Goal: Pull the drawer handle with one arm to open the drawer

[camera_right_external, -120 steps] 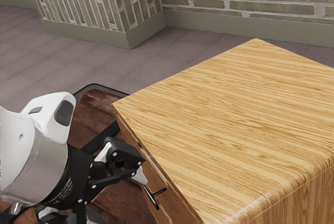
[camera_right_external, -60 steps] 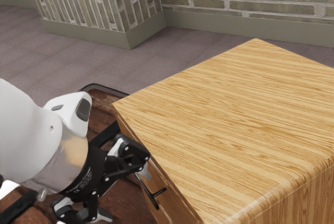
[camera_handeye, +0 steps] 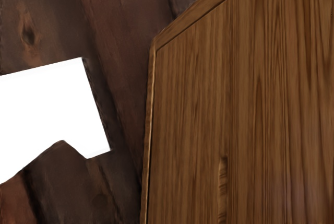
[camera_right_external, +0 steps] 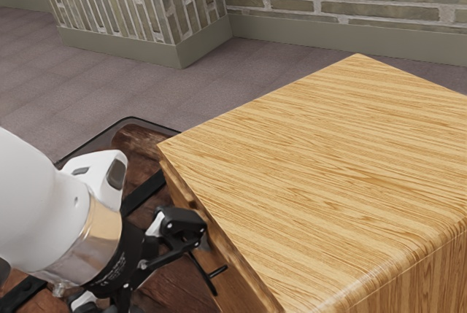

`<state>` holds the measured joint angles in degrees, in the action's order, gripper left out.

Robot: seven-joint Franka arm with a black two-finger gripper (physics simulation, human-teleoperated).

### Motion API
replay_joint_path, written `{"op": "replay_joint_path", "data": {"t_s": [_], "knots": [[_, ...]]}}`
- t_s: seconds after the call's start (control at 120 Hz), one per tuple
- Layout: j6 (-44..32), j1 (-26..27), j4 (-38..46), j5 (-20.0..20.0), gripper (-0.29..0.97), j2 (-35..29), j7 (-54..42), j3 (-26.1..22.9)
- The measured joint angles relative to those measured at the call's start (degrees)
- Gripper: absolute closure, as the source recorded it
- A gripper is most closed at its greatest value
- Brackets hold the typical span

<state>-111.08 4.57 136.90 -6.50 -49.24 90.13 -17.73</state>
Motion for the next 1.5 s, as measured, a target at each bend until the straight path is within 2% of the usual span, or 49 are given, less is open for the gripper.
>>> {"op": "replay_joint_path", "data": {"t_s": [0.142, 0.733, 0.983, 1.5], "knots": [[1.1, 2.9, 0.7, 2.1, 0.01, -2.3, 0.7, 2.3], [9.4, 5.9, 4.3, 5.1, 0.01, -14.4, 3.6, 3.8], [13.1, 10.0, 6.9, 7.3, 0.01, -18.3, 5.6, 5.9], [18.3, 15.3, 9.5, 11.2, 0.02, -26.5, 9.9, 8.3]]}}
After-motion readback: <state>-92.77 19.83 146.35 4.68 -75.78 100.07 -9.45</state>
